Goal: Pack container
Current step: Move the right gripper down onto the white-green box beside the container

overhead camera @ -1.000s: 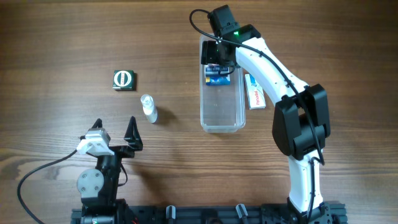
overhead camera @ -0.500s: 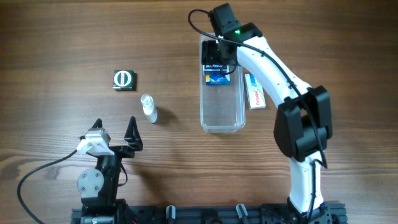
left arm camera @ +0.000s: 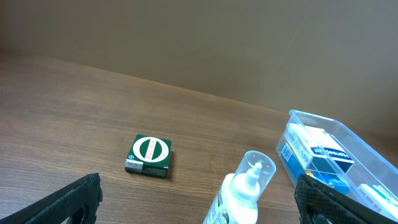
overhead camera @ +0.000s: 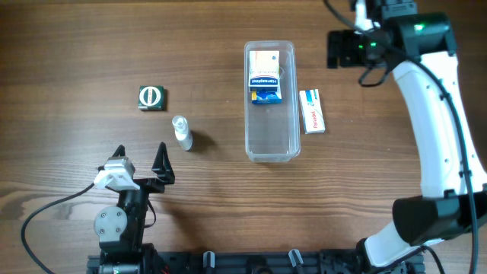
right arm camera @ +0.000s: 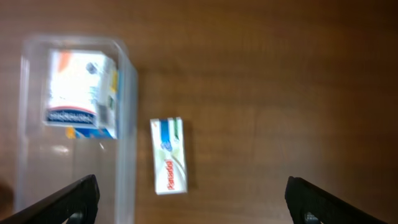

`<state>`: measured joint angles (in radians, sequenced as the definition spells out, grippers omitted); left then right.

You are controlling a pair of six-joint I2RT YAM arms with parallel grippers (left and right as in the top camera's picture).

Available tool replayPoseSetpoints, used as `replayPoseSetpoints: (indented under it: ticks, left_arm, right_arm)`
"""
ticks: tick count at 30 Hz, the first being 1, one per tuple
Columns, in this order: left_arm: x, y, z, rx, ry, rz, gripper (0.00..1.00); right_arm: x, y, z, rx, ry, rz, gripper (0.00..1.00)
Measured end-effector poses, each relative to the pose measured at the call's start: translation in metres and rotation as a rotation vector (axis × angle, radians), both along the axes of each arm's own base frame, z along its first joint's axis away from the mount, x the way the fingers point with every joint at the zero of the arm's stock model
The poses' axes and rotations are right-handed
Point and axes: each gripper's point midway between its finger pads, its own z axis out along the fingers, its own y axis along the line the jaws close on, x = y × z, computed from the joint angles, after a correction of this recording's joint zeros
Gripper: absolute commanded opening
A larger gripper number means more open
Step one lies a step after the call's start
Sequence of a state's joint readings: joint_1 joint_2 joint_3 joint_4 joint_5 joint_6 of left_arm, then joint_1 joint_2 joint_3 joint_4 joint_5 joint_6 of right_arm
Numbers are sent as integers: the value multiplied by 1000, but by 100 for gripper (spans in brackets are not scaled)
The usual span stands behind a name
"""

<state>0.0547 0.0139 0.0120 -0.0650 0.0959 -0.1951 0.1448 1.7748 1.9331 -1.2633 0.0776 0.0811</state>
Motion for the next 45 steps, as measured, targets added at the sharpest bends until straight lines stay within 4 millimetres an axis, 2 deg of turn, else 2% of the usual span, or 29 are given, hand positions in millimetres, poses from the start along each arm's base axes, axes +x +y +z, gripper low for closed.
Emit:
replayPoseSetpoints:
  ticks: [3,7,8,13,20,25,30,39,45]
  left_arm:
    - [0,0,0,0,0,0,100]
    - [0,0,0,0,0,0,100]
    - [0,0,0,0,0,0,100]
    - [0,0,0,0,0,0,100]
    - [0,0,0,0,0,0,100]
    - [0,0,0,0,0,0,100]
    - [0,0,0,0,0,0,100]
    - [0,0,0,0,0,0,100]
    - [0,0,0,0,0,0,100]
  right_arm:
    - [-7,-7,-32,24,97,10,94]
    - [-15,-2,-71,36,186,46,94]
    - [-19,0,-86,41,211,56,94]
    - [-25,1,-119,47,251,66,90]
    - [-41,11,-174,107,299,87,90]
    - [-44,13,-192,118,307,88,87]
    - [-36,14,-202,122,296,79,90]
    - [-39,26,-240,103,373,79,90]
    - [-37,31,-245,77,367,80,90]
